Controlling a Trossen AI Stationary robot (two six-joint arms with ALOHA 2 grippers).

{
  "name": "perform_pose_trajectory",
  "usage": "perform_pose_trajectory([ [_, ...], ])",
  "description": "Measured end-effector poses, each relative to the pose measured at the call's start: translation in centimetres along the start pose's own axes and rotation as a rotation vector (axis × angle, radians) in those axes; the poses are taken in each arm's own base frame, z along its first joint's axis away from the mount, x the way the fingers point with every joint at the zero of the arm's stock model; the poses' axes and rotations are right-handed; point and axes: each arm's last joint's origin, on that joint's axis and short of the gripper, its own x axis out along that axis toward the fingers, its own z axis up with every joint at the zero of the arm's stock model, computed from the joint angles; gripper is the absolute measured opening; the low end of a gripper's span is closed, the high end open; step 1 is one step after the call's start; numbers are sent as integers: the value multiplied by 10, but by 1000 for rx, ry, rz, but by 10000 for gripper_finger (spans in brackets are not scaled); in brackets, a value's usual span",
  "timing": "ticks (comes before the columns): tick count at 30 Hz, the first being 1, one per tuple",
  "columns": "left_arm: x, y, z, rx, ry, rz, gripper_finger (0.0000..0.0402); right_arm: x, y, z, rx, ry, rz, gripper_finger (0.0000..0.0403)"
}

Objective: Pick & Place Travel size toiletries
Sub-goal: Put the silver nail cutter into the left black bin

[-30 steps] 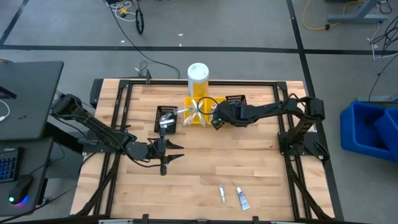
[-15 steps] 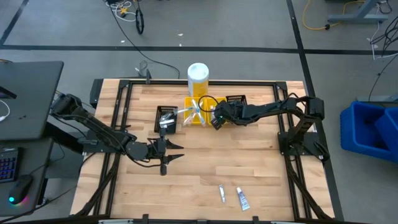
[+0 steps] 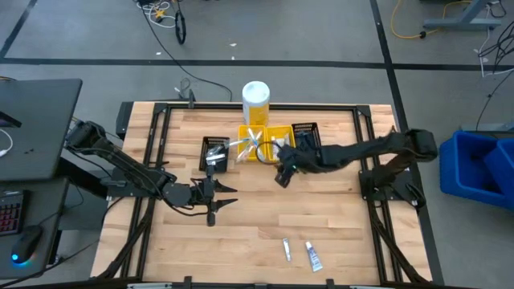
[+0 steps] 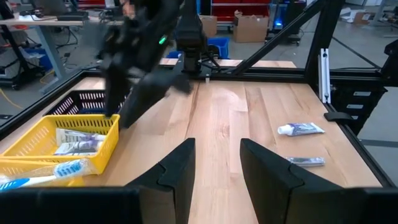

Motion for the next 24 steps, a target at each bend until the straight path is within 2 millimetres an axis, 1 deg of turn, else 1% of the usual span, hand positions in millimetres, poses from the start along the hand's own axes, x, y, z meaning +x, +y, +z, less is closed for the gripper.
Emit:
perform_pose_trajectory([
  [4, 0, 0, 0, -1, -1, 0, 134, -33, 21, -2, -11, -65, 101, 204],
  [8, 0, 0, 0, -3, -4, -1, 134, -53, 43, -12, -67, -86, 194, 204],
  [15, 0, 0, 1, -10, -5, -1, 134, -73, 74, -35, -69, -49, 293, 221],
  [20, 0, 0, 1, -11, -5, -1, 134, -84, 88, -52, -62, 38, 383, 224],
  [24, 0, 0, 1, -14, -5, -1, 134, -93, 98, -62, -53, 86, 444, 216],
])
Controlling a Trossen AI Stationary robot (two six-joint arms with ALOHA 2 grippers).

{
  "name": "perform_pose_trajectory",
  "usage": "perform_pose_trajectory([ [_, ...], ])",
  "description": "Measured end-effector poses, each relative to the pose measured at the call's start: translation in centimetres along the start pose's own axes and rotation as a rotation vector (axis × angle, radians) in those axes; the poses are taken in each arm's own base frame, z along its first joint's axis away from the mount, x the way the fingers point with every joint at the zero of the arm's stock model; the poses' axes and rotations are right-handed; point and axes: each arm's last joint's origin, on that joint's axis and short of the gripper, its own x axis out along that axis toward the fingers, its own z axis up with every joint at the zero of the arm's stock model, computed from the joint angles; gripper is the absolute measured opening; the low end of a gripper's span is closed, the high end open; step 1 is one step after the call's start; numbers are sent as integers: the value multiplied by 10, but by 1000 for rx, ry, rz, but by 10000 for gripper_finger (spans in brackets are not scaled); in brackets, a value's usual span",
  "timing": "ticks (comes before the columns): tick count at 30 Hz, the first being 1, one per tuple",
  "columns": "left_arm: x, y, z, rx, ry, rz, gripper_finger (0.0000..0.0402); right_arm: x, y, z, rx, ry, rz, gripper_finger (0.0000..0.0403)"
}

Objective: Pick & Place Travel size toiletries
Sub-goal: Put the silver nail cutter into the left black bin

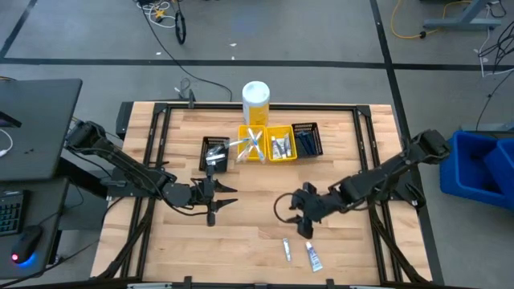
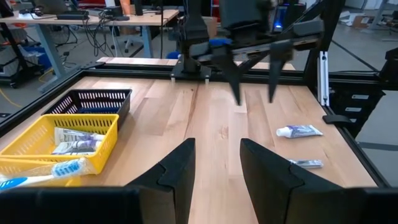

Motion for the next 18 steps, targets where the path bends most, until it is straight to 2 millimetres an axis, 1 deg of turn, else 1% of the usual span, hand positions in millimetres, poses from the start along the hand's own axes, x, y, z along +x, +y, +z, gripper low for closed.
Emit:
perform_pose_trajectory([
  [3, 0, 0, 0, -9, 0, 0, 134, 1, 10, -8, 16, 13, 32, 210],
  [5, 0, 0, 0, -10, 0, 0, 134, 4, 18, -14, 18, 28, 60, 210],
  [8, 0, 0, 0, -13, -1, 0, 134, 16, 31, -25, 28, 56, 115, 220],
  [11, 0, 0, 1, -20, -10, -2, 134, 32, 43, -38, 35, 71, 133, 231],
  [14, 0, 0, 1, -34, -13, -2, 134, 46, 49, -50, 112, 87, 115, 235],
  [18, 0, 0, 1, -40, -13, -2, 134, 60, 49, -65, 176, 101, 43, 227],
])
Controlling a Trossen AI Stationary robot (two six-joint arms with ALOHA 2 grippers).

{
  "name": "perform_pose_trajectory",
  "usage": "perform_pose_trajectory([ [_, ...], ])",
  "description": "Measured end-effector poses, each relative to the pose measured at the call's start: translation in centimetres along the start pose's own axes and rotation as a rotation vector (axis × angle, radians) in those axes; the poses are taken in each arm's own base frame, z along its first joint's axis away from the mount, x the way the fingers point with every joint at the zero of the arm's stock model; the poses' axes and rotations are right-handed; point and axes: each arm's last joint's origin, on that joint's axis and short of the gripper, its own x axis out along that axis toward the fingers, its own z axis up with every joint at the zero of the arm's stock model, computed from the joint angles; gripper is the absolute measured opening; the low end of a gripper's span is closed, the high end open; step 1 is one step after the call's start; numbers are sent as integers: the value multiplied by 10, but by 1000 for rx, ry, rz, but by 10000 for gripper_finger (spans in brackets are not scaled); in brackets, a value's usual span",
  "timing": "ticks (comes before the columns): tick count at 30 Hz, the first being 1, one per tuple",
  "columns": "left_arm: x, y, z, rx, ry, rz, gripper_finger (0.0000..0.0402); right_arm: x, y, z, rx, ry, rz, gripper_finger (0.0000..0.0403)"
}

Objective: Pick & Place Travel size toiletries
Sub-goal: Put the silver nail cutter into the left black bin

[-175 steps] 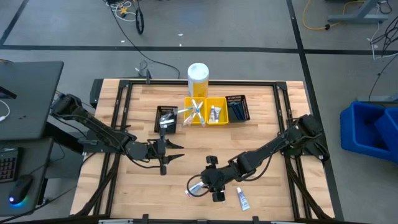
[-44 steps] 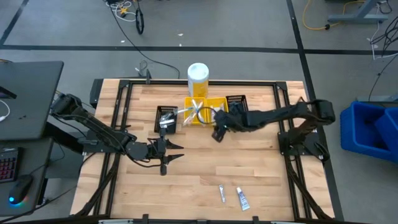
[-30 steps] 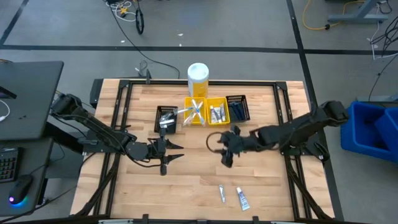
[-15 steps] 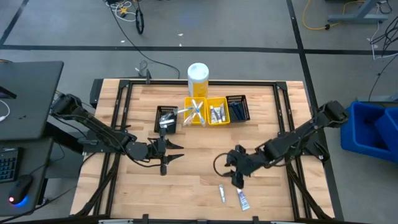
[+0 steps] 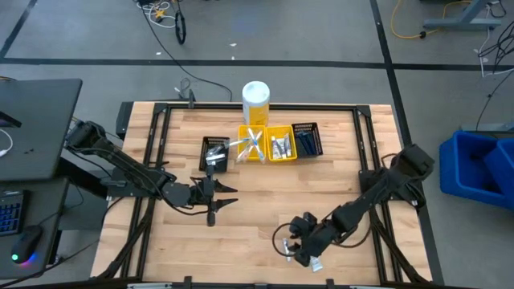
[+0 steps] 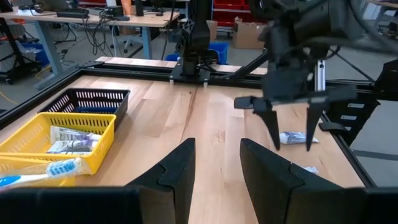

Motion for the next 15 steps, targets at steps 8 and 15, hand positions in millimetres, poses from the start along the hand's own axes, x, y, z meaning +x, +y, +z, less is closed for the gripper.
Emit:
perform_pose_trajectory([
  [8, 0, 0, 0, -18, 0, 0, 134, 23, -9, -9, 64, 7, -81, 213],
  [15, 0, 0, -2, 2, 22, -25, 134, 34, -14, -6, 70, -3, -86, 220],
])
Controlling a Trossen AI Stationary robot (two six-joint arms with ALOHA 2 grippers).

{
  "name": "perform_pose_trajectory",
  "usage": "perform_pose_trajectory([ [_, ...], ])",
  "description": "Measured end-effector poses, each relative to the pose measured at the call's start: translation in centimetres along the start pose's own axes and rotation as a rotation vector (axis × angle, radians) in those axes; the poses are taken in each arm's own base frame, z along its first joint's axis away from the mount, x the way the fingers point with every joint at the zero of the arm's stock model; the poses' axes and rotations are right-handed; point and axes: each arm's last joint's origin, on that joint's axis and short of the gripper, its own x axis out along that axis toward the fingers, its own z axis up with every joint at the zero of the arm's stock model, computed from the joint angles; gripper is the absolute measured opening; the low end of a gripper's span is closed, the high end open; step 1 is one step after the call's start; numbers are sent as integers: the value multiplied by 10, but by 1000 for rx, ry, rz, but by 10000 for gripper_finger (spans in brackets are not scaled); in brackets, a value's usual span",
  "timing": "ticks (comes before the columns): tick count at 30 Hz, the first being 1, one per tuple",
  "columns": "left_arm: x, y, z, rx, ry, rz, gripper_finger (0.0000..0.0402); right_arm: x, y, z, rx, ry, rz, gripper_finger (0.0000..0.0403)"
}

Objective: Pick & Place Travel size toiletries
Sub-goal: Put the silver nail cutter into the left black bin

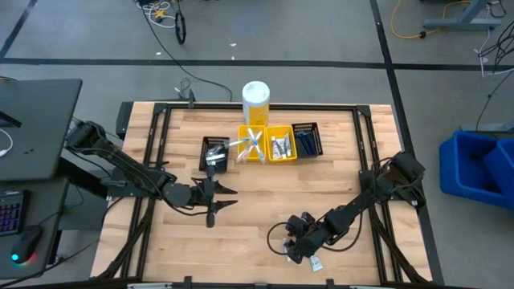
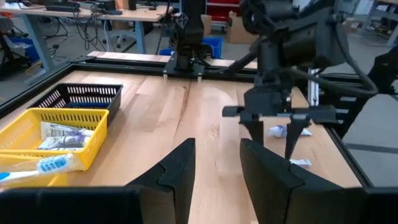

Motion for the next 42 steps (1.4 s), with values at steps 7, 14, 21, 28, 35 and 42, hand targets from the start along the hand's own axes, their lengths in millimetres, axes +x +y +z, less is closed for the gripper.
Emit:
perform_pose_trajectory([
  [7, 0, -4, -2, 81, 41, -155, 134, 13, 0, 0, -5, -14, 15, 215],
  [14, -2, -7, 9, 63, -52, -216, 134, 13, 1, -7, -131, -32, -5, 184],
  [21, -5, -6, 14, 45, -72, -220, 134, 10, 1, -7, -309, -13, 1, 174],
  [28, -5, -6, 13, -21, -58, -222, 134, -26, 6, 17, -595, -13, 118, 209],
  [35, -5, -5, 12, -63, -44, -225, 134, -65, 3, 29, -950, -43, 109, 247],
  [42, -5, -5, 13, -70, -56, -223, 134, -54, -6, 17, -1468, 91, 120, 246],
])
